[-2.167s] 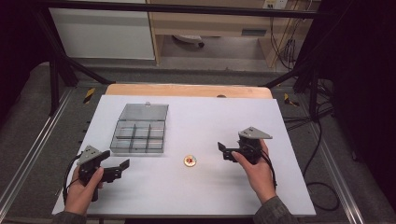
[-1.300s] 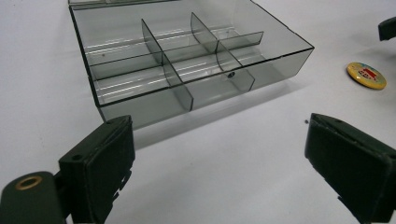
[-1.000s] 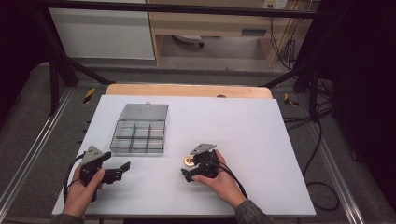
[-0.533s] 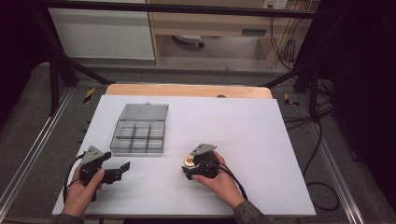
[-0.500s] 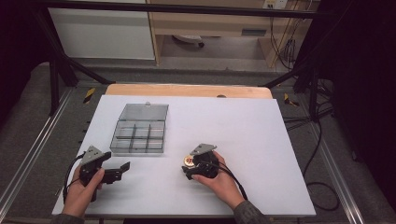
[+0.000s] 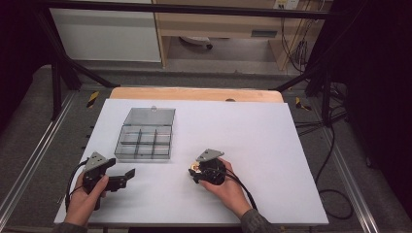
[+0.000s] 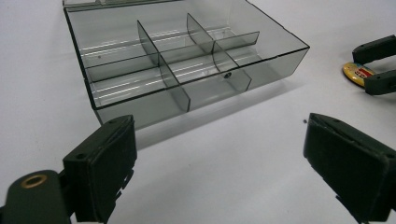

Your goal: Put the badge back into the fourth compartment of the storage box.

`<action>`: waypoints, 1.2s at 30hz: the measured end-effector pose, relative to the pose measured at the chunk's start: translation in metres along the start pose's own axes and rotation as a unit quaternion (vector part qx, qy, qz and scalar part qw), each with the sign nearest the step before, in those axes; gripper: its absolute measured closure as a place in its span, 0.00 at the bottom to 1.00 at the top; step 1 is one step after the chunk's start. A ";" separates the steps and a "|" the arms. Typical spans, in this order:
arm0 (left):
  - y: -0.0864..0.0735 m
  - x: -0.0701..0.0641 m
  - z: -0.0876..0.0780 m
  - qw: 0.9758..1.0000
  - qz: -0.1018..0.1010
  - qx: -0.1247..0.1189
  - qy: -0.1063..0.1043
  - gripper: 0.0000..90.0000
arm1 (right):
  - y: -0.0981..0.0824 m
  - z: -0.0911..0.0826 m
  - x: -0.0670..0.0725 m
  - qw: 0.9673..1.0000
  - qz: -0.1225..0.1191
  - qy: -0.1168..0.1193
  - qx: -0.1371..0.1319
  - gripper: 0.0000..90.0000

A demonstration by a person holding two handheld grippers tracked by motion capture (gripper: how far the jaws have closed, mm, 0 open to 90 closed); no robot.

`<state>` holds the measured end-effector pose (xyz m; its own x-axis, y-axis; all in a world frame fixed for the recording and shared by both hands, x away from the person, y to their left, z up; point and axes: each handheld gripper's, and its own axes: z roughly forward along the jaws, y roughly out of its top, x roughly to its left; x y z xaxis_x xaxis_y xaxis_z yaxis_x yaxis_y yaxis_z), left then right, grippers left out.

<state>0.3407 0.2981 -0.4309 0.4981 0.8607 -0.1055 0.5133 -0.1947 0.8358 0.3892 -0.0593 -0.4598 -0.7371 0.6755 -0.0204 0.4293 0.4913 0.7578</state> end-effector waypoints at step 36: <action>-0.003 0.002 -0.001 1.000 -0.003 0.007 0.007 0.11 | 0.010 -0.005 0.009 0.999 -0.010 0.040 -0.034 0.53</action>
<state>0.3393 0.3011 -0.4328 0.4850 0.8686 -0.1016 0.5258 -0.1968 0.8275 0.3843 -0.0508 -0.4487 -0.7852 0.6191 0.0147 0.3805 0.4636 0.8002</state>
